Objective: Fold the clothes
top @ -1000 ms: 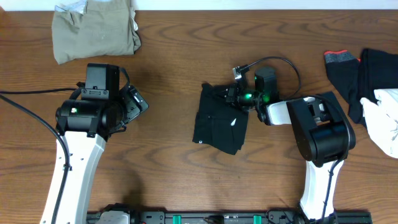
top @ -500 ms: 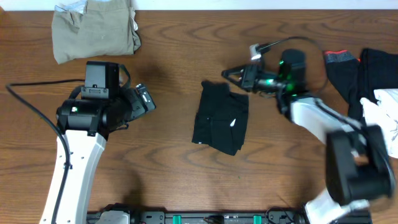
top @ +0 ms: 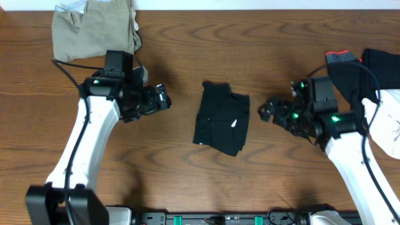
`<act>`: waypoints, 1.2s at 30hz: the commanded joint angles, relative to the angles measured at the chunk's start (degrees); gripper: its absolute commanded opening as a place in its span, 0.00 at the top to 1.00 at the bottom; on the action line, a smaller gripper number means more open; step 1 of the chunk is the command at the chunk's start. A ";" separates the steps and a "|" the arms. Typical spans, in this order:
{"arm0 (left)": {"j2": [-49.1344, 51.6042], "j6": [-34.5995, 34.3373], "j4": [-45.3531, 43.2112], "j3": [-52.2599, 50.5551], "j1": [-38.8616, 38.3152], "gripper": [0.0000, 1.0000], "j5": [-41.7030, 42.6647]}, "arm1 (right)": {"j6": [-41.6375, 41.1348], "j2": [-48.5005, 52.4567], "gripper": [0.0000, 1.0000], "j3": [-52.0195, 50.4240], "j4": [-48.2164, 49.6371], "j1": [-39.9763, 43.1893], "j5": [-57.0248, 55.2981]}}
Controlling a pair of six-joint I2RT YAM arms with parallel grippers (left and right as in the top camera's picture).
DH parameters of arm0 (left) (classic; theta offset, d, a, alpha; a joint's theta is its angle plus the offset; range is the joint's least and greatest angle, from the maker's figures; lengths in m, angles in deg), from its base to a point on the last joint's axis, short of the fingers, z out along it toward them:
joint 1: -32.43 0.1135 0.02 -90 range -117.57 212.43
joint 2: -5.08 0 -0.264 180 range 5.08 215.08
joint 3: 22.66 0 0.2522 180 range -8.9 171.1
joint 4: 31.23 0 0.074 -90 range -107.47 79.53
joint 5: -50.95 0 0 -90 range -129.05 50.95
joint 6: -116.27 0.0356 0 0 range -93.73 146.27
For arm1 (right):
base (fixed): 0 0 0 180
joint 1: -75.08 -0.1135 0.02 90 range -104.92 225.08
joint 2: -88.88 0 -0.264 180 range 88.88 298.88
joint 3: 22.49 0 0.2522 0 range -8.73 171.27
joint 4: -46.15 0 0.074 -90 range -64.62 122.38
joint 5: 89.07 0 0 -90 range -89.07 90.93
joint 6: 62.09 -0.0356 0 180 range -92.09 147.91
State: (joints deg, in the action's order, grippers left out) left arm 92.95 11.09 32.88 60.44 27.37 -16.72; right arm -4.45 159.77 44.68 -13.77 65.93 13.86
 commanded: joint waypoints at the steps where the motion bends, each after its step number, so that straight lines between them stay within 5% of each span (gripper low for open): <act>1: 2.97 4.35 -1.79 -0.68 -1.05 0.02 2.69 | 2.89 -2.03 0.01 0.17 -4.04 0.17 -8.44; 12: 16.48 13.27 -8.76 -0.68 -3.54 0.02 19.87 | 2.64 -1.99 0.01 0.15 -12.17 0.13 -8.39; 25: 25.33 21.38 -12.87 -0.68 -3.50 0.02 30.01 | 2.67 -1.99 0.01 0.15 -12.76 0.13 -8.41; 36: 29.68 21.40 -15.43 -1.36 -3.54 0.02 35.80 | 2.67 -1.99 0.01 0.15 -12.33 0.13 -8.41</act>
State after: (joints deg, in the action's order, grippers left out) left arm 120.82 31.14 18.17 60.20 23.89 15.01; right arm -2.61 157.96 44.68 -26.40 65.93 6.23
